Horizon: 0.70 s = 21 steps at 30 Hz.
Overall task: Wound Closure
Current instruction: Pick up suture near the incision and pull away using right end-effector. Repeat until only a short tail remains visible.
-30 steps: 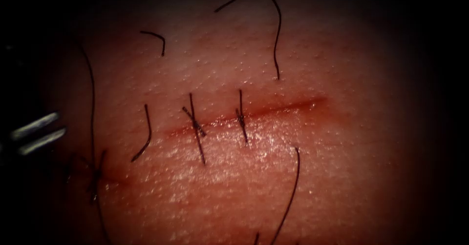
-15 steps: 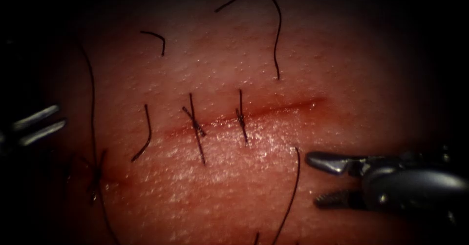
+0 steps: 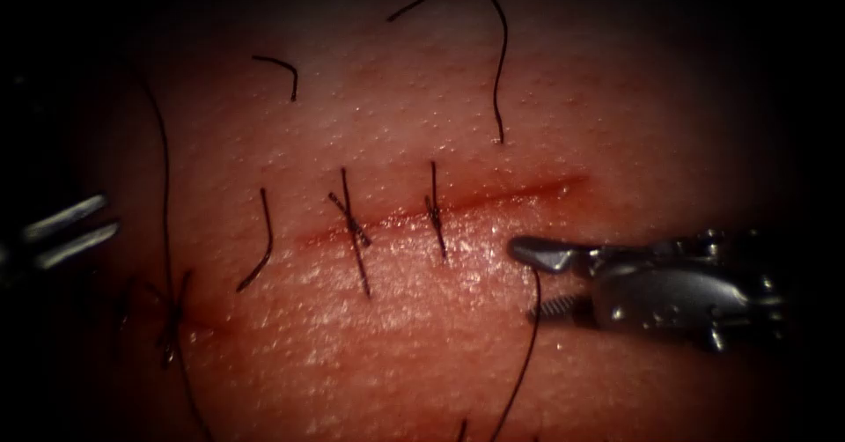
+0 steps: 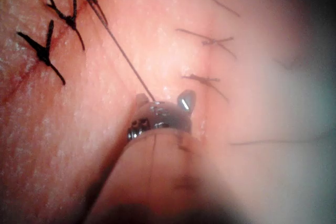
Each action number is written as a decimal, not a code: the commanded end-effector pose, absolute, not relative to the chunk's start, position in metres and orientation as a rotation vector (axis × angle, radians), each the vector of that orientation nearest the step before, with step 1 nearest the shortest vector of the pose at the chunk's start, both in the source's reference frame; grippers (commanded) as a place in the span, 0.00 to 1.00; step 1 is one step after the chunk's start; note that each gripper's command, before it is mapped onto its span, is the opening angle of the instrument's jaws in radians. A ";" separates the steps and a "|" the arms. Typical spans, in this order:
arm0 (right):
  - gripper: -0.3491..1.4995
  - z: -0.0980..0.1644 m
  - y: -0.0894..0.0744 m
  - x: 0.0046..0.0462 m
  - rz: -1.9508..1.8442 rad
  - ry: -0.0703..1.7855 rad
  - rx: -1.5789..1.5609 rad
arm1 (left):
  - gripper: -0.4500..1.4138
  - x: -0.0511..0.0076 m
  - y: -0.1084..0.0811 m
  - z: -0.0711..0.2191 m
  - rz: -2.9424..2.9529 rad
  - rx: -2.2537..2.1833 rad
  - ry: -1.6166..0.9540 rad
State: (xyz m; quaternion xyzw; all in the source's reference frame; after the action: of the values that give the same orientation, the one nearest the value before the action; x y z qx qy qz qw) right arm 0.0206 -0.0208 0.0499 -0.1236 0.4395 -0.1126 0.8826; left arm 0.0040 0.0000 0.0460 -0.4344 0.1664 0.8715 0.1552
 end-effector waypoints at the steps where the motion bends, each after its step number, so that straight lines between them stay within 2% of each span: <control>1: 0.13 0.050 -0.021 0.0212 -0.251 0.892 -0.228 | 0.00 0.0035 0.000 0.047 2.496 -1.246 0.479; 2: 0.00 0.050 -0.021 0.0211 -0.233 0.878 -0.219 | 0.00 0.0035 0.000 0.047 2.496 -1.246 0.479; 10: 0.00 0.047 -0.025 0.0195 -0.130 0.859 -0.170 | 0.00 0.0030 0.000 0.047 2.501 -1.237 0.480; 21: 0.00 0.043 -0.028 0.0203 -0.135 0.863 -0.171 | 0.00 0.0026 0.000 0.047 2.511 -1.235 0.474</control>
State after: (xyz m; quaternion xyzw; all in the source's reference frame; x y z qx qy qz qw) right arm 0.0195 -0.0283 0.0425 -0.0819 0.4165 -0.0647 0.9031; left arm 0.0030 -0.0001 0.0465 -0.4292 0.1642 0.8751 0.1517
